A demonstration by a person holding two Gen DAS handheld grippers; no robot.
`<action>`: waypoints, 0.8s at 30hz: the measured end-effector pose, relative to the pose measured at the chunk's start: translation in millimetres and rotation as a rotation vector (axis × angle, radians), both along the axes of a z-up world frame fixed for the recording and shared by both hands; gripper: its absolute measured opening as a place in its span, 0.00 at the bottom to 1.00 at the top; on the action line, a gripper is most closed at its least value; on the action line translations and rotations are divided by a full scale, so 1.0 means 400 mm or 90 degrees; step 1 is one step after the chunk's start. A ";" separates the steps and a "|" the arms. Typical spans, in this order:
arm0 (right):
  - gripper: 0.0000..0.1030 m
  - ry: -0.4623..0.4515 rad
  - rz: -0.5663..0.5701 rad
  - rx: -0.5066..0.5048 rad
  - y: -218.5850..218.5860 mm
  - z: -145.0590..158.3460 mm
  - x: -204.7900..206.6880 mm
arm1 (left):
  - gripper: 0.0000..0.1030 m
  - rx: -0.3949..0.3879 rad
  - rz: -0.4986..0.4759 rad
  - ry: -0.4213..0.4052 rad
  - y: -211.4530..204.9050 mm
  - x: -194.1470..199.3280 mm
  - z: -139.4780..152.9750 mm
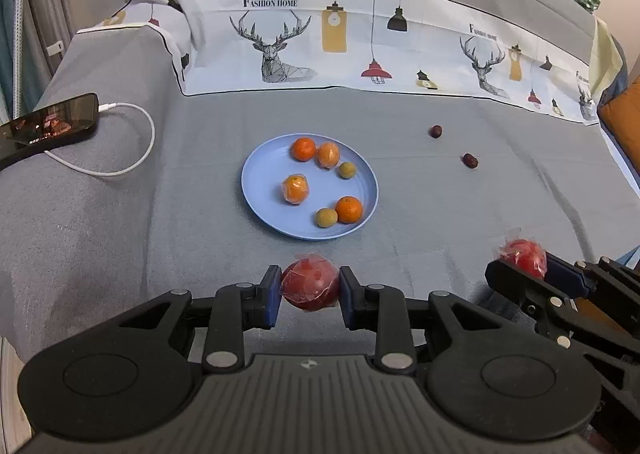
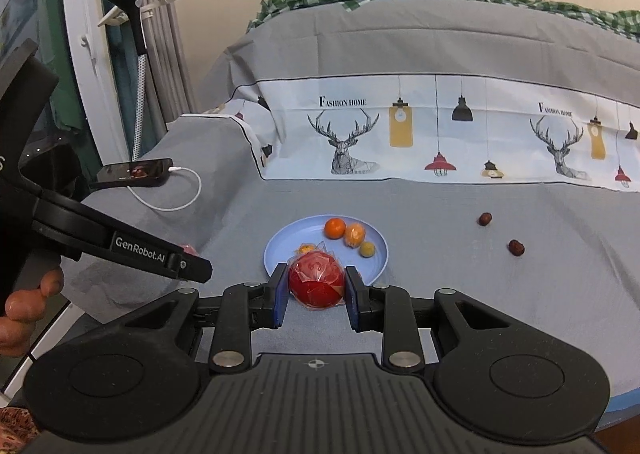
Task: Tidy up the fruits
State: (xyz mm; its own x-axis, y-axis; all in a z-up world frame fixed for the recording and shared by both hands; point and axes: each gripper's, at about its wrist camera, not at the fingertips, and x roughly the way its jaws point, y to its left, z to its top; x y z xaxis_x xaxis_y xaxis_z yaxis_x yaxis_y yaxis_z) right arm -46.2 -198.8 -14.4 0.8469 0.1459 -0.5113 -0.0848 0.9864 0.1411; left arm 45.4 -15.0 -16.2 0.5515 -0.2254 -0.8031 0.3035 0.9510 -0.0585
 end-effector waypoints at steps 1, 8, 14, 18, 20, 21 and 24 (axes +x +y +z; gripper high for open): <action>0.29 0.001 0.000 0.001 -0.001 -0.003 0.003 | 0.32 0.000 0.002 0.002 0.001 0.005 -0.003; 0.29 0.026 -0.002 0.006 -0.004 -0.029 0.038 | 0.32 0.006 -0.002 0.022 -0.004 0.038 -0.029; 0.29 0.045 -0.004 0.006 -0.006 -0.049 0.069 | 0.32 0.006 -0.007 0.036 -0.017 0.075 -0.051; 0.29 0.060 -0.008 0.003 -0.016 -0.064 0.104 | 0.32 0.002 -0.012 0.033 -0.034 0.115 -0.060; 0.29 0.063 -0.012 -0.006 -0.023 -0.072 0.133 | 0.32 -0.004 -0.013 0.025 -0.043 0.141 -0.062; 0.29 0.065 -0.014 -0.010 -0.025 -0.077 0.148 | 0.32 -0.005 -0.011 0.021 -0.048 0.157 -0.063; 0.29 0.073 -0.018 -0.017 -0.029 -0.100 0.207 | 0.32 -0.006 -0.004 0.008 -0.061 0.214 -0.070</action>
State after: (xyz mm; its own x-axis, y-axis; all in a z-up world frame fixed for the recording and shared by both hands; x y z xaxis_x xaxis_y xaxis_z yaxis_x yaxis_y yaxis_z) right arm 36.4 -210.5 -54.5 0.7865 0.1076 -0.6082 -0.0413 0.9917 0.1221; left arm 130.8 -39.4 -44.3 0.5405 -0.2358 -0.8076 0.3081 0.9487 -0.0708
